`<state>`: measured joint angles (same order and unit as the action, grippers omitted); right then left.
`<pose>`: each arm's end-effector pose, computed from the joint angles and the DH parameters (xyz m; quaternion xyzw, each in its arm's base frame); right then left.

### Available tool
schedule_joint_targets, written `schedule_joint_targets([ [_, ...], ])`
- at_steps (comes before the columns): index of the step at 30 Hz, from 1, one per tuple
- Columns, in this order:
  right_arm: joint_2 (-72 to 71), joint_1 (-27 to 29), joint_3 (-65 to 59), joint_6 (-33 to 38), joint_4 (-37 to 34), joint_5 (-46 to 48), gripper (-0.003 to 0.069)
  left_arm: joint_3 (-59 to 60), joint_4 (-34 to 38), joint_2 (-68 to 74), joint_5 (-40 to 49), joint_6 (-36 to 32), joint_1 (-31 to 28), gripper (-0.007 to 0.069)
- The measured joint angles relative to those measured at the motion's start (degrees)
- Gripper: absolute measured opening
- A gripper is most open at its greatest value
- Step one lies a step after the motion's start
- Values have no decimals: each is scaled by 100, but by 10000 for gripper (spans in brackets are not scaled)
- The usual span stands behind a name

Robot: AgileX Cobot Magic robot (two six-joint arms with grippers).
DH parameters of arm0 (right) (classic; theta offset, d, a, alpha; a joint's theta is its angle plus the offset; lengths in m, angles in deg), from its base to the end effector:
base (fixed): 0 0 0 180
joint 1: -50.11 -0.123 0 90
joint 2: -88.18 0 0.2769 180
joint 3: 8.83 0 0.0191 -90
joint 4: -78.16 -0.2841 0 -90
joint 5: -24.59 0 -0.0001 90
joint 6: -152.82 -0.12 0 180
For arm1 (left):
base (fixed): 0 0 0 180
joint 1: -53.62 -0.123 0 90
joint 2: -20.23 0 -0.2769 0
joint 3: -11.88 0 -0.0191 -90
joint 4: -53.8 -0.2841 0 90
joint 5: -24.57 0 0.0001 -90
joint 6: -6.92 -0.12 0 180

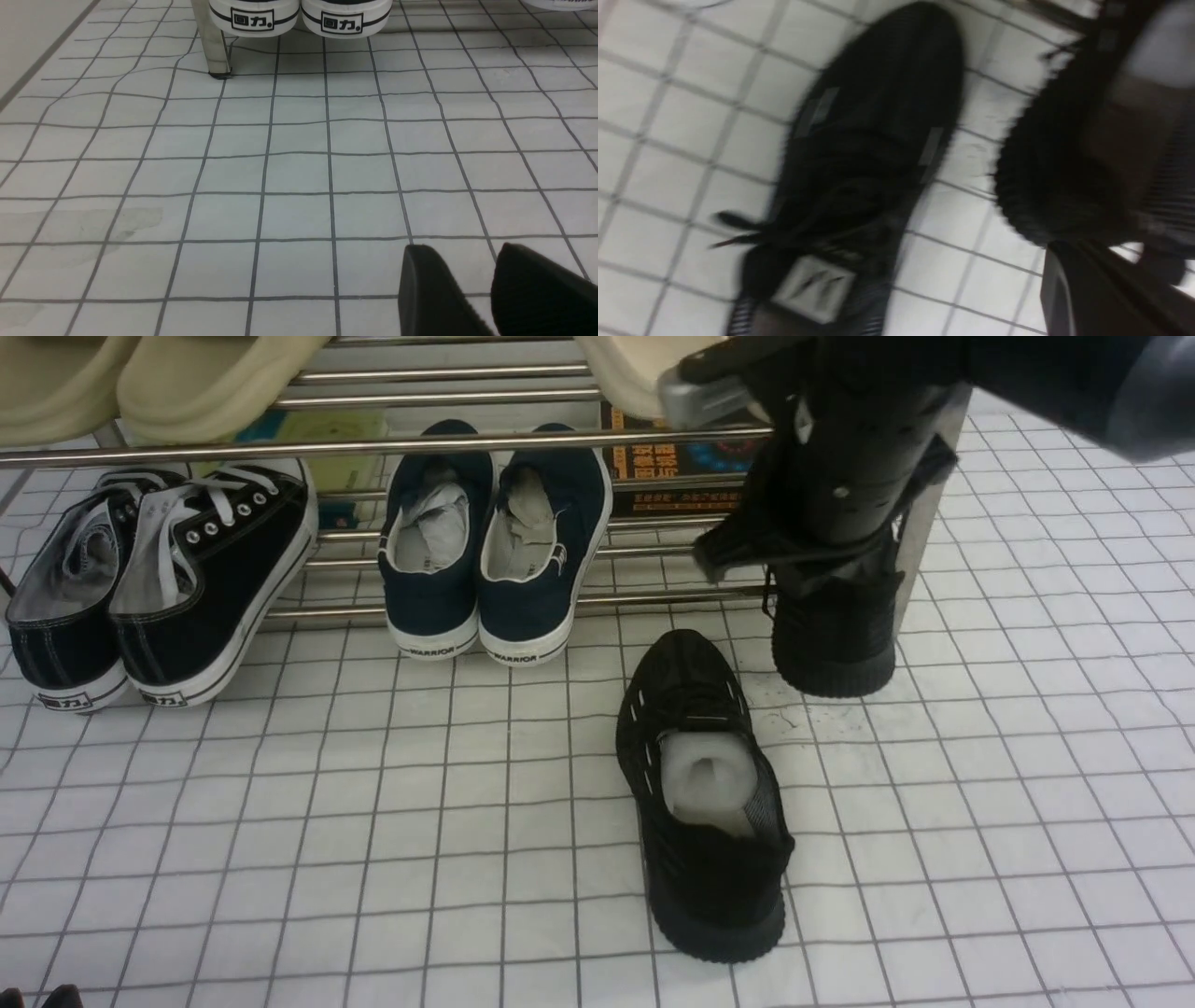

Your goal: Take the shoes off the shelf with your hand from the white checkered tablecloth.

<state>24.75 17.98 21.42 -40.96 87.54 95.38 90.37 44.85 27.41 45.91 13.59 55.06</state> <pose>0.3931 0.2251 0.2989 -0.1667 0.9626 0.0025 0.2137 0.1219 0.0037 0.1634 0.0049 0.8025 0.0240 0.5961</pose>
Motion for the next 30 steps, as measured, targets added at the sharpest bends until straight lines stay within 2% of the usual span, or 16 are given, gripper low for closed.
schedule_joint_targets([
  [5, 18, 349, 0, 19, -148, 34, 20, 0, 0, 0, 0, 0, 0, 239],
  [9, 94, 463, 0, 50, -148, 19, 111, 0, 0, 0, 0, 0, 0, 239],
  [12, 130, 467, 0, 77, -123, -292, 226, 0, 0, 0, 0, 0, 0, 239],
  [18, 219, 467, 0, 82, -109, -1011, 349, 0, 0, 0, 0, 0, 0, 239],
  [25, 692, 467, 0, 82, 111, -1588, 367, 0, 0, 0, 0, 0, 0, 239],
  [30, 999, 467, 2, 83, 237, -1713, 346, 0, 0, 0, 0, 0, 0, 239],
])
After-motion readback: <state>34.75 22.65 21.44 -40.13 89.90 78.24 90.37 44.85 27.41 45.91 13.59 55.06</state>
